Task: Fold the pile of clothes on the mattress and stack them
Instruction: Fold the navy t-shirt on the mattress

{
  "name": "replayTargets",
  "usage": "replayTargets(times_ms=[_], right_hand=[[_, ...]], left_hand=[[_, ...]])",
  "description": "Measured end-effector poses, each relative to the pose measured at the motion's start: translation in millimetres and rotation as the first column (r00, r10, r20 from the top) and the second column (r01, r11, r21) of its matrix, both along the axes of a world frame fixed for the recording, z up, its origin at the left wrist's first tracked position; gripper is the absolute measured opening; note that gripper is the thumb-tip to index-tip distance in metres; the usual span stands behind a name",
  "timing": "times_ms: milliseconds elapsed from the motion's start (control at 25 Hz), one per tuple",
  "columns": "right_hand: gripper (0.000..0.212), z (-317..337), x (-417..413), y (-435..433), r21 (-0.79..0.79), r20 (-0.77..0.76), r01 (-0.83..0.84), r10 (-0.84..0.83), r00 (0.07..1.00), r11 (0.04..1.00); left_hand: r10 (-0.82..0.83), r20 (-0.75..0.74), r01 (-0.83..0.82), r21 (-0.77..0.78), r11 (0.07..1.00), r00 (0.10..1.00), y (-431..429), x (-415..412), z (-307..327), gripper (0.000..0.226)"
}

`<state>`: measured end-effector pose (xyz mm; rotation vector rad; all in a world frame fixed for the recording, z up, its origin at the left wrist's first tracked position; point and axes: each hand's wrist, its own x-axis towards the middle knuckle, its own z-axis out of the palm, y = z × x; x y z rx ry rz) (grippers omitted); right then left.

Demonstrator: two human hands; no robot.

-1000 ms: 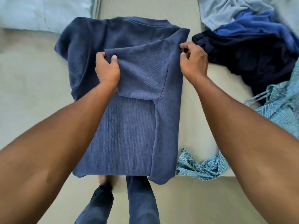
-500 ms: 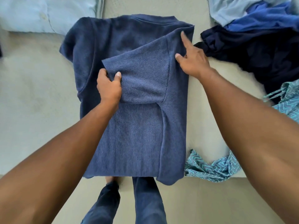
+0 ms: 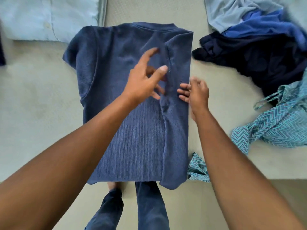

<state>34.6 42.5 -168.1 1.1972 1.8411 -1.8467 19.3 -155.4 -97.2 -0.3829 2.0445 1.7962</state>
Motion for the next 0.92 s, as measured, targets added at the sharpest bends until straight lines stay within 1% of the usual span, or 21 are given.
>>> replayTargets(times_ms=[40, 80, 120, 160, 200, 240, 320, 360, 440, 480, 520, 560, 600, 640, 680, 720, 760, 800, 840, 880, 920], right_hand=[[0.042, -1.8, 11.6, 2.8, -0.081, 0.046, 0.062, -0.059, 0.997, 0.995], [0.055, -3.7, 18.6, 6.7, -0.137, 0.072, 0.110, -0.101, 0.992, 0.984], [0.064, -5.9, 21.8, 11.2, -0.178, 0.082, 0.137, -0.124, 0.989, 0.974], [0.066, -5.3, 21.6, 13.1, -0.190, 0.085, 0.145, -0.131, 0.988, 0.971], [0.061, -3.9, 20.2, 12.9, -0.164, 0.081, 0.128, -0.116, 0.990, 0.978], [0.048, -3.2, 18.9, 12.0, -0.075, 0.078, 0.082, -0.076, 0.994, 0.994], [0.024, -2.9, 16.5, 8.9, 0.158, 0.086, -0.024, 0.011, 0.996, 0.987], [0.023, -3.6, 17.0, 8.6, 0.228, 0.093, -0.055, 0.035, 0.995, 0.972], [0.033, -2.8, 21.3, 8.0, 0.283, 0.108, -0.114, 0.087, 0.990, 0.952], [0.040, 1.0, 25.8, 5.8, 0.359, 0.113, -0.185, 0.154, 0.982, 0.915], [0.045, 3.4, 32.7, 3.5, 0.467, 0.119, -0.259, 0.230, 0.966, 0.846], [0.045, 7.1, 39.8, -0.1, 0.572, 0.109, -0.296, 0.287, 0.952, 0.765], [0.041, 10.6, 48.5, -3.7, 0.647, 0.083, -0.305, 0.333, 0.939, 0.699], [0.035, 14.1, 57.9, -8.2, 0.680, 0.065, -0.337, 0.404, 0.913, 0.652], [0.031, 17.3, 66.1, -15.8, 0.675, 0.079, -0.418, 0.504, 0.860, 0.608], [0.029, 20.8, 73.6, -24.0, 0.651, 0.139, -0.527, 0.596, 0.791, 0.547], [0.030, 22.2, 79.6, -32.7, 0.623, 0.210, -0.612, 0.650, 0.730, 0.486], [0.032, 25.0, 83.7, -41.8, 0.614, 0.261, -0.647, 0.658, 0.706, 0.451], [0.033, 28.2, 85.7, -51.9, 0.632, 0.269, -0.630, 0.636, 0.724, 0.450], [0.032, 31.7, 86.5, -64.7, 0.658, 0.238, -0.589, 0.612, 0.754, 0.469], [0.030, 33.0, 85.8, -77.1, 0.675, 0.184, -0.546, 0.604, 0.776, 0.496]], left_hand=[[-0.039, 0.037, 0.034, 0.112, 0.993, 0.999, 12.4, -3.4, 3.1, 0.037], [-0.029, 0.068, 0.019, 0.132, 0.991, 0.997, 19.8, -4.5, -0.1, 0.030], [0.023, 0.099, -0.032, 0.092, 0.995, 0.995, 25.3, -2.3, -7.0, 0.025], [0.081, 0.126, -0.082, 0.004, 0.997, 0.989, 26.5, 3.3, -16.2, 0.019], [0.118, 0.154, -0.105, -0.089, 0.990, 0.981, 25.5, 12.2, -27.8, 0.016], [0.116, 0.189, -0.083, -0.175, 0.981, 0.975, 23.4, 23.0, -38.5, 0.014], [0.041, 0.276, 0.034, -0.260, 0.965, 0.960, 16.6, 45.7, -56.3, 0.010], [-0.008, 0.306, 0.097, -0.276, 0.956, 0.952, 12.4, 56.6, -63.1, 0.009], [-0.088, 0.317, 0.191, -0.310, 0.931, 0.944, 4.3, 72.7, -71.6, 0.010], [-0.108, 0.306, 0.210, -0.325, 0.922, 0.946, -0.3, 79.7, -72.6, 0.011], [-0.110, 0.294, 0.209, -0.333, 0.919, 0.950, -5.5, 86.6, -73.7, 0.011], [-0.095, 0.282, 0.192, -0.341, 0.920, 0.955, -11.8, 92.1, -71.3, 0.012], [-0.064, 0.265, 0.157, -0.348, 0.924, 0.962, -18.9, 97.6, -70.3, 0.015], [-0.016, 0.241, 0.107, -0.371, 0.922, 0.970, -28.4, 102.5, -66.5, 0.018], [0.055, 0.197, 0.030, -0.406, 0.914, 0.979, -42.5, 105.7, -61.2, 0.021], [0.135, 0.141, -0.060, -0.443, 0.894, 0.981, -58.0, 106.8, -55.8, 0.024], [0.211, 0.068, -0.152, -0.489, 0.859, 0.975, -74.4, 106.2, -51.5, 0.026], [0.274, -0.005, -0.231, -0.550, 0.802, 0.962, -92.0, 103.7, -45.2, 0.027], [0.338, -0.068, -0.307, -0.613, 0.728, 0.939, -110.8, 97.9, -41.1, 0.028], [0.414, -0.101, -0.371, -0.663, 0.650, 0.905, -131.3, 90.2, -36.9, 0.029], [0.496, -0.101, -0.416, -0.699, 0.582, 0.862, -153.2, 79.7, -39.3, 0.030]])
